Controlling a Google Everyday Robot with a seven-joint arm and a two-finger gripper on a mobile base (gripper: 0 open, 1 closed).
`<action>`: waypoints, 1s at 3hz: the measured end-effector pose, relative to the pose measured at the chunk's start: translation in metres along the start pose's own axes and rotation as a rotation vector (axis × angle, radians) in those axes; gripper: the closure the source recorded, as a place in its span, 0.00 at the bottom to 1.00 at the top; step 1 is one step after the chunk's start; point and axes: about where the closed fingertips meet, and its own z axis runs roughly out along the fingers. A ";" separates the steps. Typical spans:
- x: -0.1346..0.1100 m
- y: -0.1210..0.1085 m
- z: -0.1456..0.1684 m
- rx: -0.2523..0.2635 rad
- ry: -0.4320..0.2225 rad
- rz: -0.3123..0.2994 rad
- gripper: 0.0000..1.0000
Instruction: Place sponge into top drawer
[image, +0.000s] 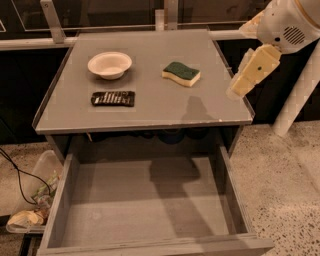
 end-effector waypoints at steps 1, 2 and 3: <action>0.000 0.000 0.000 0.000 0.000 0.000 0.00; -0.007 -0.006 0.012 0.019 -0.024 -0.031 0.00; -0.014 -0.024 0.030 0.049 -0.105 -0.036 0.00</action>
Offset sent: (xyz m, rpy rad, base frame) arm 0.0313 0.0182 -0.0122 0.0147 -0.0952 0.0501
